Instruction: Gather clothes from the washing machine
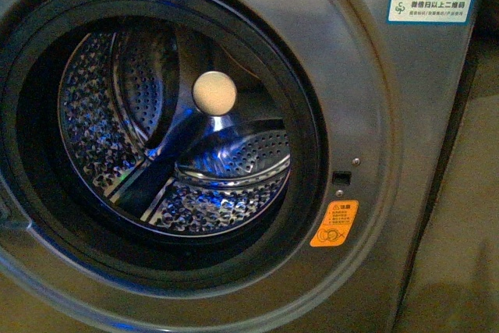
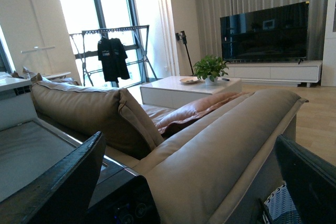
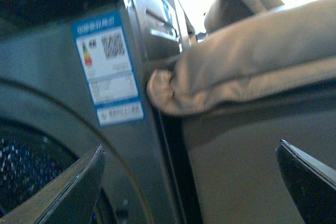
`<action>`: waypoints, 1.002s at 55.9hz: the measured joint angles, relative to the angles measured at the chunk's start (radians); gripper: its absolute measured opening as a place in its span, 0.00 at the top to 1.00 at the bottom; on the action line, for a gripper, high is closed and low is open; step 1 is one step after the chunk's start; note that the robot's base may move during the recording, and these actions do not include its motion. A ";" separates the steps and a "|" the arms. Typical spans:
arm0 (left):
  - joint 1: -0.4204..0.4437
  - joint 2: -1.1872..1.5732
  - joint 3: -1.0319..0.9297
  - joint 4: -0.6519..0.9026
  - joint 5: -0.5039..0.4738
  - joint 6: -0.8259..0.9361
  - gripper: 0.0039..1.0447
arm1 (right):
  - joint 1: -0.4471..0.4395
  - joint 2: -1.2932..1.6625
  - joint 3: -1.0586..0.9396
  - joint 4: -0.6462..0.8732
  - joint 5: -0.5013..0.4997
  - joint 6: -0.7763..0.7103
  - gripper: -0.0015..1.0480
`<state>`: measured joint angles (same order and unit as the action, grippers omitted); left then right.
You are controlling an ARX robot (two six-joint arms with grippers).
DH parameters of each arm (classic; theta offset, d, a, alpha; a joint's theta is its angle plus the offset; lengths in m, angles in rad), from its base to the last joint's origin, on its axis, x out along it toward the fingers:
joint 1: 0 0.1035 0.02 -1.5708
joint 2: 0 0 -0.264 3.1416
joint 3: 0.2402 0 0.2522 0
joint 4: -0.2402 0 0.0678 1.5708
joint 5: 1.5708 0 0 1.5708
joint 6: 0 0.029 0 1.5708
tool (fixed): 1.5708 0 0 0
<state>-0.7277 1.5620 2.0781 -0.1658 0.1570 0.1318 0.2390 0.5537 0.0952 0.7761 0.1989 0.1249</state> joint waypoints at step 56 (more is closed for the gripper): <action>0.399 -0.103 0.125 -0.501 -0.345 -0.272 0.06 | -0.236 -0.411 -0.090 -0.639 -0.200 -0.124 0.98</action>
<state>-0.3283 1.4593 2.2032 -0.6666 -0.1879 -0.1406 0.0032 0.1429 0.0048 0.1371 -0.0006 0.0010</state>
